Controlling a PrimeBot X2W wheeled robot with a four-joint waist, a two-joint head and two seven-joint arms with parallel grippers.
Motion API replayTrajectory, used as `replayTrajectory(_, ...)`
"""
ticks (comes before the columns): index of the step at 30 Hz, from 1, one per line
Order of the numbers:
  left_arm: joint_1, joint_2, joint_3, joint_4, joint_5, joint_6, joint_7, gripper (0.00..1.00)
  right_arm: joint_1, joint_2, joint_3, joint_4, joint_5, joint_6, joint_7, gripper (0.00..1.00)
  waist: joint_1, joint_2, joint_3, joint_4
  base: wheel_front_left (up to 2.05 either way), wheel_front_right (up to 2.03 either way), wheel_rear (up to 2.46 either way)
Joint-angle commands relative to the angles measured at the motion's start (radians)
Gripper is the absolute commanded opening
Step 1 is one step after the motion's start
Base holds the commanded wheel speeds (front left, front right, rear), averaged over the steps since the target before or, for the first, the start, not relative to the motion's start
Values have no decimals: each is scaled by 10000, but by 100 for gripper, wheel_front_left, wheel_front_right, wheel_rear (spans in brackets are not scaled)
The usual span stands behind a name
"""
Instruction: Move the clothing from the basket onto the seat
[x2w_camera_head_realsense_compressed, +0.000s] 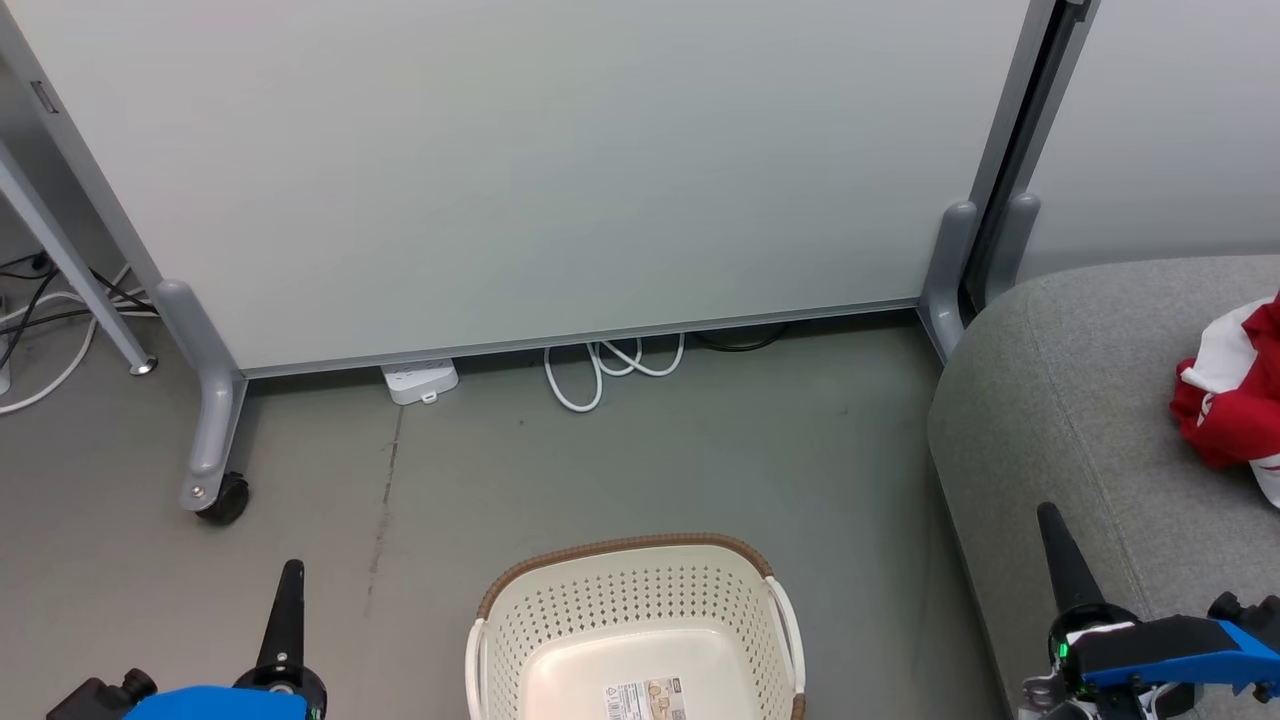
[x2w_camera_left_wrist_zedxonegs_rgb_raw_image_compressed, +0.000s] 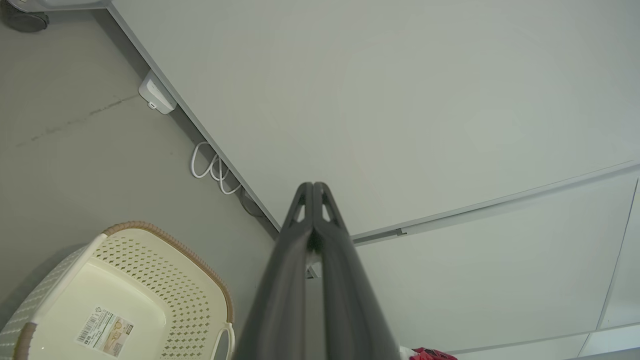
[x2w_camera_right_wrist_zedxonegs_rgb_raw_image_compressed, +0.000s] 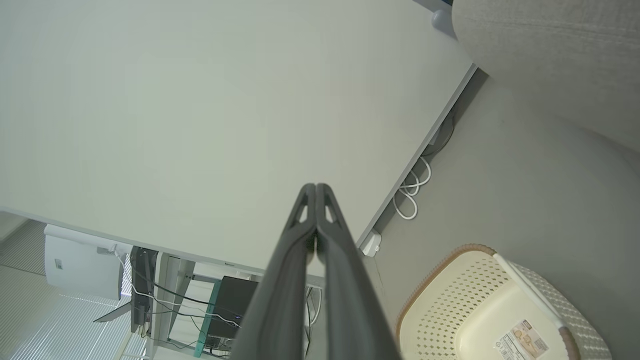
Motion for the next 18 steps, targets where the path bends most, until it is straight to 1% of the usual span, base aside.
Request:
replayTrajectory(1,-233,40,81,-106,-176,-37,79,0,-214,-13,-27,-41,234,1,21,0,-1,0,3,-3,0,0,0)
replayTrajectory(18,-356,5,395,-275,-1531,-46,483,0,-425,-12,-94,120,1902,1,157,0,-1,0,57,-63,0,0,0)
